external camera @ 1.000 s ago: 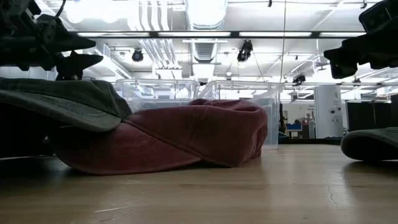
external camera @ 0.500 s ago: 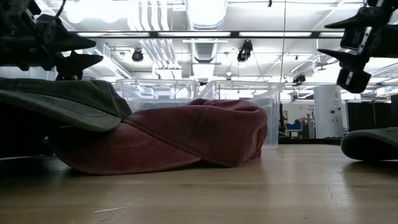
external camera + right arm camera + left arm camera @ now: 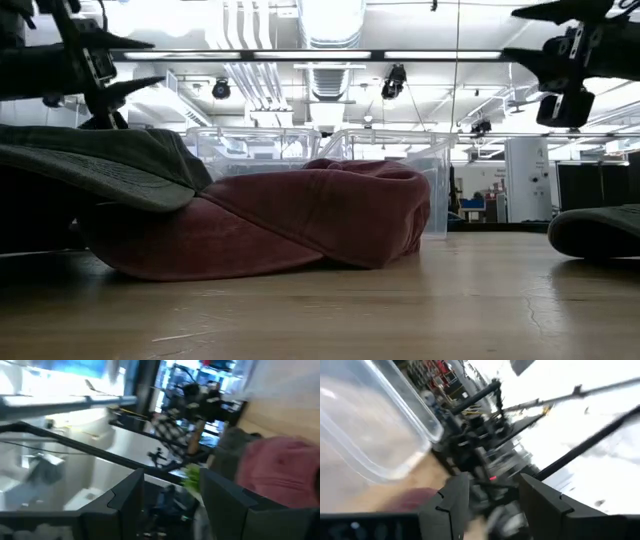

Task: Pick & Place hat
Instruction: Put the right black cap into the left transparent bin

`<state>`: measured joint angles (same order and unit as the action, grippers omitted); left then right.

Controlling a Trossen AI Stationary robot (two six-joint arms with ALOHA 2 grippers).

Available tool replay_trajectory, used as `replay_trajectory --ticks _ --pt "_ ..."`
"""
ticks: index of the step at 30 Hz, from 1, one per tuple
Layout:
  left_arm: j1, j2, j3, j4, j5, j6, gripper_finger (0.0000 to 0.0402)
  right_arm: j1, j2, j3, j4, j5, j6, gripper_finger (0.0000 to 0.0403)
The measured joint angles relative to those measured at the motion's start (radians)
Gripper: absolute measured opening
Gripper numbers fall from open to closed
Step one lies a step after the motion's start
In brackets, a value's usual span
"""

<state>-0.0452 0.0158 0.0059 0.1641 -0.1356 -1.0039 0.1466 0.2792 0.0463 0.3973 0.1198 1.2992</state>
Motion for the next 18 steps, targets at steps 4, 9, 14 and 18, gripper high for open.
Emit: replay_trajectory --ticks 4,9,14,18 --pt "0.0 0.001 0.0 0.002 -0.028 -0.072 0.0167 -0.001 0.108 0.022 0.003 0.021 -0.041 0.0185" --pt "0.0 0.001 0.0 0.037 -0.207 -0.183 0.0167 -0.001 0.216 0.076 0.058 0.106 -0.122 0.0185" --pt "0.0 0.004 0.0 0.145 -0.181 -0.195 0.0167 -0.011 0.332 0.167 0.044 0.046 -0.097 0.0185" --pt "0.0 0.032 0.039 0.136 -0.173 -0.167 0.0166 -0.01 0.456 0.262 -0.161 -0.092 0.026 0.0185"
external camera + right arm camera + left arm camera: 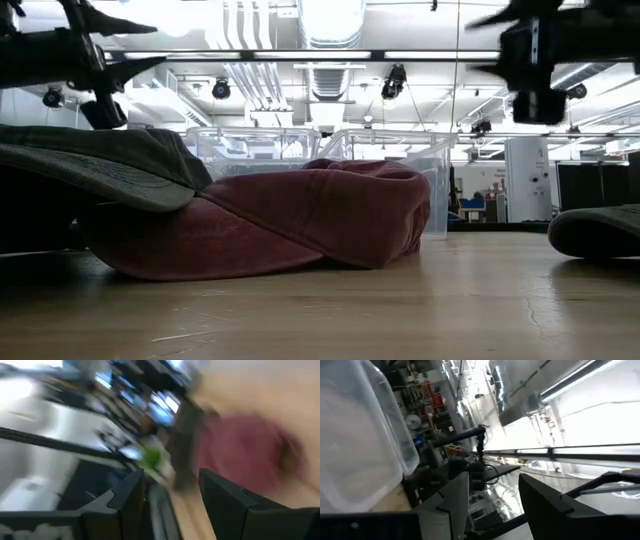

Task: Pick & Place hat
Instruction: Put the right black cap into the left transparent bin

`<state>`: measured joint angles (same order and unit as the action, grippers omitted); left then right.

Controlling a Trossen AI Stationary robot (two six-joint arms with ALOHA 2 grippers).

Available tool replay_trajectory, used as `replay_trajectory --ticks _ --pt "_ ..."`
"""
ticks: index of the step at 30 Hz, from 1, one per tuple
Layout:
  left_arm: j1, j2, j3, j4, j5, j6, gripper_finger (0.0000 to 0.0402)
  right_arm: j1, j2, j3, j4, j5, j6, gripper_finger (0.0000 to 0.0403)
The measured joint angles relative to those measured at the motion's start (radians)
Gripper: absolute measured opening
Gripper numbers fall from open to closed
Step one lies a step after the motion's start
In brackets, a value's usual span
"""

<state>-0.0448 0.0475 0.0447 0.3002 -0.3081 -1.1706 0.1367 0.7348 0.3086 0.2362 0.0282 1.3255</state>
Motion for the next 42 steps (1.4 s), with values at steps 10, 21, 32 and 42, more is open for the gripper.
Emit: replay_trajectory --ticks 10,21,32,42 --pt "-0.001 0.328 0.266 -0.411 0.181 0.029 0.0162 0.051 0.289 0.238 -0.579 -0.323 0.057 0.0185" --pt "-0.057 0.806 0.612 -0.751 0.403 0.355 0.0162 0.219 0.485 0.305 -0.604 -0.354 0.158 0.0185" --pt "-0.095 0.906 0.728 -0.837 0.402 0.467 0.0162 0.338 0.537 0.361 -0.599 -0.24 0.248 0.0185" --pt "-0.201 1.018 0.731 -0.655 0.401 0.389 0.0162 0.44 0.548 0.363 -0.599 -0.224 0.398 0.0185"
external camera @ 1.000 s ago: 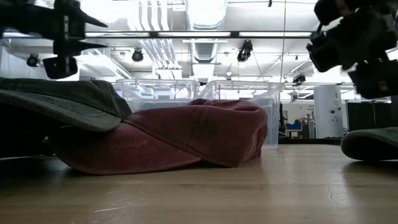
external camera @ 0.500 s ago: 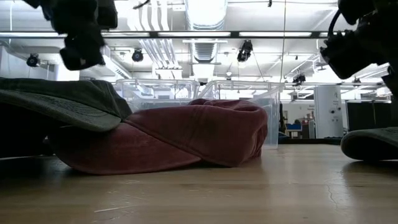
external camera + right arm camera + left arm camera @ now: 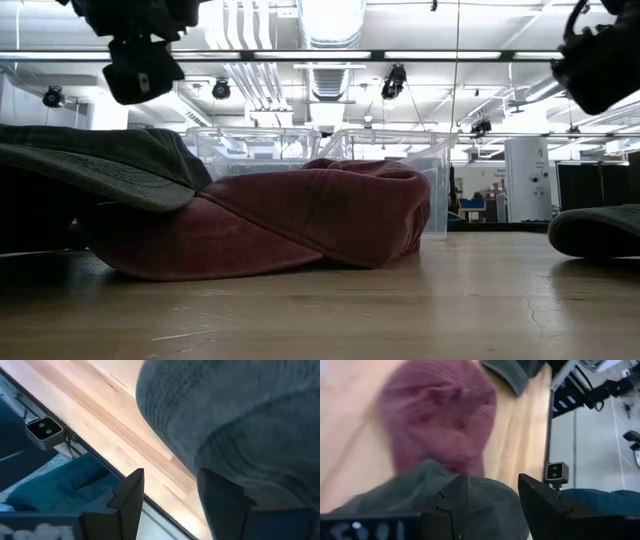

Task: Pick & Place hat
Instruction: Put the right black cap into the left transparent bin

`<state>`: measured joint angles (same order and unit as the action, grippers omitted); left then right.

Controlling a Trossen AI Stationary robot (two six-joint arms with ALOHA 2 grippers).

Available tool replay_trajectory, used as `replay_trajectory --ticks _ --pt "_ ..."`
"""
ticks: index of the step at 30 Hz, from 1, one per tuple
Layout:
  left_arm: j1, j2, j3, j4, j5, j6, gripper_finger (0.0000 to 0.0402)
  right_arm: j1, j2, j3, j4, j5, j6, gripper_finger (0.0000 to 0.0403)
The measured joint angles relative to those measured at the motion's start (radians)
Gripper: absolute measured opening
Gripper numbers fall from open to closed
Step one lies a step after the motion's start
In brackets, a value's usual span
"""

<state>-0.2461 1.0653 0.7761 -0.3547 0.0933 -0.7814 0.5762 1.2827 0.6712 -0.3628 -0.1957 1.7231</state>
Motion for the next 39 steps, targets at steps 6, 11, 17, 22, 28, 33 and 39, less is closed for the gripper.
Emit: replay_trajectory --ticks 6,11,17,22,28,33,39 --pt "-0.039 0.169 0.048 0.085 -0.016 -0.04 0.0162 0.05 0.005 -0.001 -0.001 0.012 0.102 0.0185" --pt "-0.057 0.304 0.173 0.103 -0.054 -0.081 0.0162 0.083 0.005 -0.011 -0.049 0.025 0.104 0.0185" --pt "-0.095 0.509 0.397 0.134 -0.112 -0.081 0.0162 0.087 0.008 -0.075 -0.034 0.099 0.041 0.0185" --pt "-0.095 0.754 0.594 0.172 -0.124 -0.142 0.0162 0.088 0.009 -0.129 0.084 0.125 -0.021 0.0185" --pt "-0.087 0.975 0.773 0.185 -0.262 -0.344 0.0162 0.094 0.009 -0.161 0.118 0.167 -0.074 0.0185" --pt "-0.087 1.086 0.799 0.349 -0.305 -0.507 0.0162 0.094 0.008 -0.178 0.124 0.172 -0.111 0.0185" --pt "-0.09 1.184 0.8 0.47 -0.325 -0.689 0.0162 0.094 0.008 -0.185 0.134 0.174 -0.144 0.0185"
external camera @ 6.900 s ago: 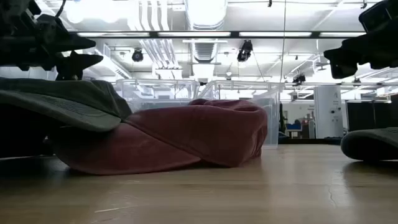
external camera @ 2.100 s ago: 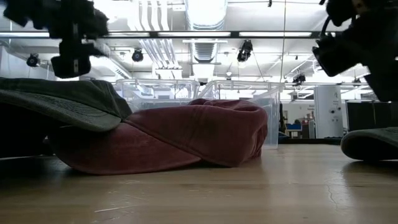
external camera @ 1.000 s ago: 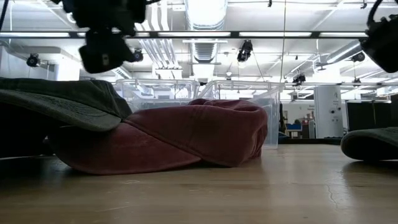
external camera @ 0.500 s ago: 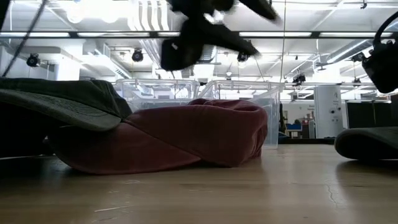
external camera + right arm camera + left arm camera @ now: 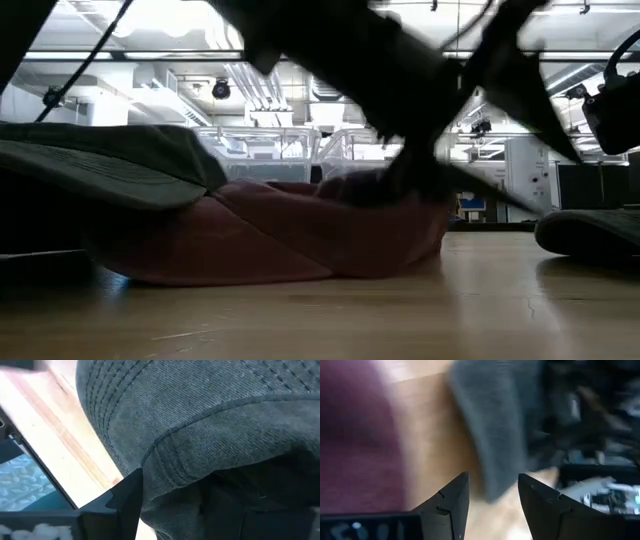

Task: Pick & Place hat
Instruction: Put the right black cap into the left transparent bin

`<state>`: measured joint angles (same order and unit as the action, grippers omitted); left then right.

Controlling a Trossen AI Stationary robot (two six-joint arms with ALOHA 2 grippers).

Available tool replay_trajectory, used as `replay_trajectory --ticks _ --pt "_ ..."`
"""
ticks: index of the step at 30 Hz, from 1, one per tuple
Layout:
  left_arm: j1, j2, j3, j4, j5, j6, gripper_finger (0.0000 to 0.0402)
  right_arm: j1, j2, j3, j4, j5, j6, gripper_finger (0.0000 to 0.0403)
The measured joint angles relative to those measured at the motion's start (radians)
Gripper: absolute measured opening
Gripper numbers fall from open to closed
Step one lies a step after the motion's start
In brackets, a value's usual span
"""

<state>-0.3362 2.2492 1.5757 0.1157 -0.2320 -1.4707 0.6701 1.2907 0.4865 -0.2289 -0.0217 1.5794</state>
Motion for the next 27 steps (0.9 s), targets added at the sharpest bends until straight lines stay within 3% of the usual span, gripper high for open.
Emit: replay_trajectory --ticks 10,21,24,27 --pt "0.015 0.03 -0.006 0.019 -0.014 -0.017 0.0162 -0.003 0.003 -0.002 0.06 0.028 -0.004 0.0185" --pt "0.055 0.037 -0.009 0.144 0.004 0.139 0.0161 -0.07 0.003 -0.003 0.15 0.034 -0.026 0.0185" --pt "0.057 0.032 -0.009 0.143 0.038 0.183 0.0142 -0.078 -0.002 -0.003 0.16 0.049 -0.044 0.0185" --pt "0.057 0.026 0.004 0.143 0.052 0.205 0.0097 -0.077 -0.014 0.011 0.156 0.05 -0.075 0.0185"
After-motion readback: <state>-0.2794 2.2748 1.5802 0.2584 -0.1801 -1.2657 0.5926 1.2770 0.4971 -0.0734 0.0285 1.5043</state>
